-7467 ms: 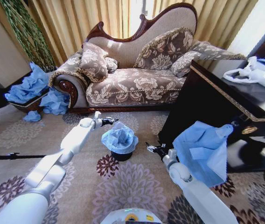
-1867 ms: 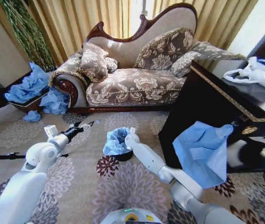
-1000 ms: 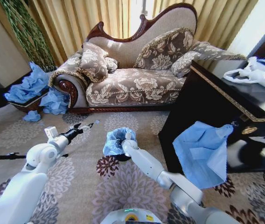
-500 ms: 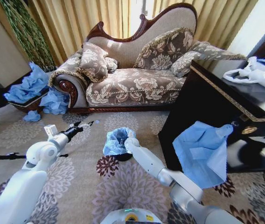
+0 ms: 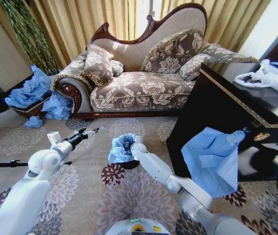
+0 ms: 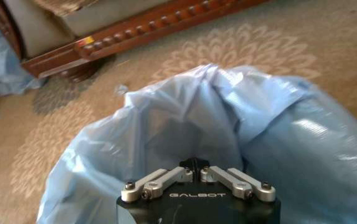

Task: Place a garbage bag over the trash bin.

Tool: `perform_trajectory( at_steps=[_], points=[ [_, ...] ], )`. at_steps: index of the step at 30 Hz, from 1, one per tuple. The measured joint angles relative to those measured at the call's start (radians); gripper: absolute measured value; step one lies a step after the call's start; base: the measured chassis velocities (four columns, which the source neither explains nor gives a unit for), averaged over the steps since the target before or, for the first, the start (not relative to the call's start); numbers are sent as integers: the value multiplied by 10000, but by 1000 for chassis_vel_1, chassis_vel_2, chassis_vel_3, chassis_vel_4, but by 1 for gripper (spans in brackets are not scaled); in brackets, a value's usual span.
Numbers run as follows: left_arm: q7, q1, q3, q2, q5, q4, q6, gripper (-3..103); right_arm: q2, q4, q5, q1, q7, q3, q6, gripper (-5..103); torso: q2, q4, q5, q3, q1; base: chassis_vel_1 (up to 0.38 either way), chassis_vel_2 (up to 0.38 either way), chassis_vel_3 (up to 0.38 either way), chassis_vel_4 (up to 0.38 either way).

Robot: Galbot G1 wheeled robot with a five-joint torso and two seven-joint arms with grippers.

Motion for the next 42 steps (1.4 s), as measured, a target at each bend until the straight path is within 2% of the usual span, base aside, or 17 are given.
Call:
perform_trajectory(
  at_steps=[7, 13, 21, 29, 33, 42],
  points=[
    [-5, -9, 8, -22, 3, -29, -2, 100, -1, -499, -21, 259, -428, -225, 6, 0, 0, 0, 1, 0, 0, 0, 0, 0, 0],
    [-12, 62, -14, -106, 6, -71, -12, 100, -2, -1008, -409, 429, -1056, -332, 253, 0, 0, -1, -3, 0, -1, 0, 0, 0, 0],
    [-20, 27, -31, -94, 6, -87, -15, 100, -2, -703, -179, 284, -1089, -652, -7, 0, 0, 0, 1, 0, -1, 0, 0, 0, 0],
    [-35, -7, -40, -83, -4, -139, -16, 100, -2, -600, 118, 124, -218, -786, -723, 0, 0, 0, 0, 0, -1, 0, 0, 0, 0],
    [-38, 11, -48, -89, -4, -133, -16, 100, -1, -475, 268, 100, 502, -734, -1193, 0, 0, 1, 1, 0, -1, 0, 0, 0, 0],
    [-15, 13, -76, -111, -12, -69, -23, 100, -2, -146, 175, 178, 1222, -617, -1009, 0, 0, 0, 0, 0, -1, 0, 0, 0, 0]
  ],
)
